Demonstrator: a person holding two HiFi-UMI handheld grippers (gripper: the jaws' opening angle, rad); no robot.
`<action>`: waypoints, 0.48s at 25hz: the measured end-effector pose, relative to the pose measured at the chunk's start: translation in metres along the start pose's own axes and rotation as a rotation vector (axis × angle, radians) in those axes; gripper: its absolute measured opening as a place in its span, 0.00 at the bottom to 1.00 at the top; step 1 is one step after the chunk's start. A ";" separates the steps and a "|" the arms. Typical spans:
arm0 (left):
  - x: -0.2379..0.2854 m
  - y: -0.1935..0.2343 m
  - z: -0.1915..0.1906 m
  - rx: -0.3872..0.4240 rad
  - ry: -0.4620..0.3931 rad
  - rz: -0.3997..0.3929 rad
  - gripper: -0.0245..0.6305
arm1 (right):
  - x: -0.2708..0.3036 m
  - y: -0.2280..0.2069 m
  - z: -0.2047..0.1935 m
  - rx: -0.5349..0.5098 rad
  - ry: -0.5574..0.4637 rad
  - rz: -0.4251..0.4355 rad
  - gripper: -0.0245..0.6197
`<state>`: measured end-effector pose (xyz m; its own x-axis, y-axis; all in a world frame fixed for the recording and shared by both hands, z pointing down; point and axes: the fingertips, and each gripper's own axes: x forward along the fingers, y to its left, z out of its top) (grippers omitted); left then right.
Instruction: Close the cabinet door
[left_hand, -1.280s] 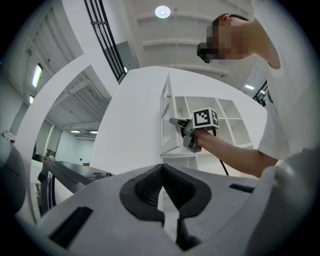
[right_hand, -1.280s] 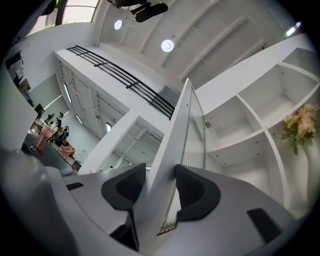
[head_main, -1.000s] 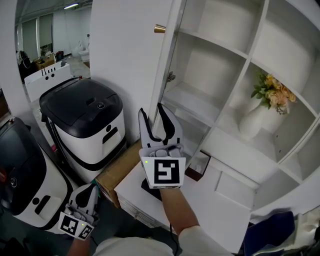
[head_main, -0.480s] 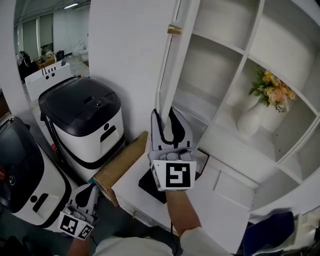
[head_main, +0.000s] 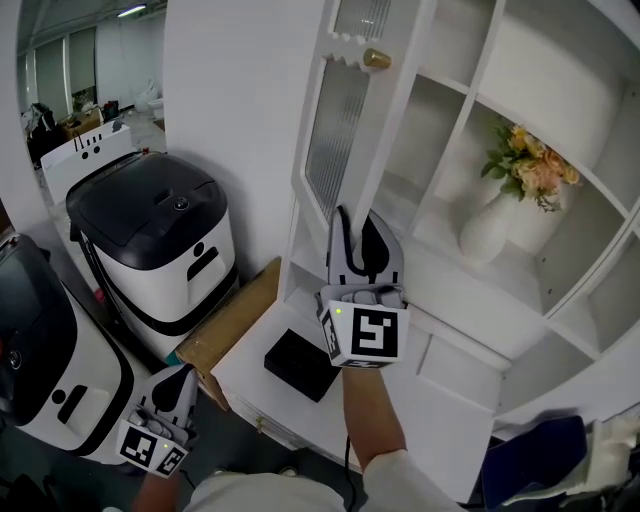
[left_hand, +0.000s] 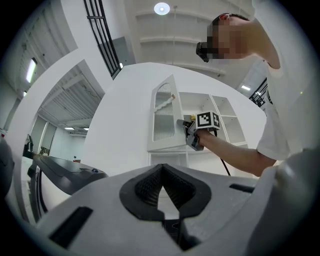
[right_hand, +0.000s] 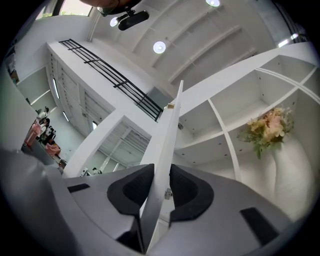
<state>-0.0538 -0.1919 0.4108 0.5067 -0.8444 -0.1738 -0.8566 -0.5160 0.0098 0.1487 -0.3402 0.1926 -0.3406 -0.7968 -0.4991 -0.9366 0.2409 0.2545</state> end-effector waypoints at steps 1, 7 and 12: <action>0.002 -0.002 0.000 0.002 0.001 -0.004 0.04 | -0.001 -0.007 -0.002 0.005 0.006 -0.011 0.16; 0.013 -0.015 -0.005 0.004 0.016 -0.025 0.04 | -0.001 -0.044 -0.015 0.035 0.034 -0.035 0.17; 0.022 -0.025 -0.008 0.005 0.025 -0.043 0.04 | 0.000 -0.055 -0.019 0.031 0.043 -0.021 0.17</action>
<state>-0.0206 -0.1993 0.4148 0.5453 -0.8248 -0.1496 -0.8344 -0.5512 -0.0021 0.2017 -0.3644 0.1945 -0.3180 -0.8247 -0.4677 -0.9457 0.2408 0.2184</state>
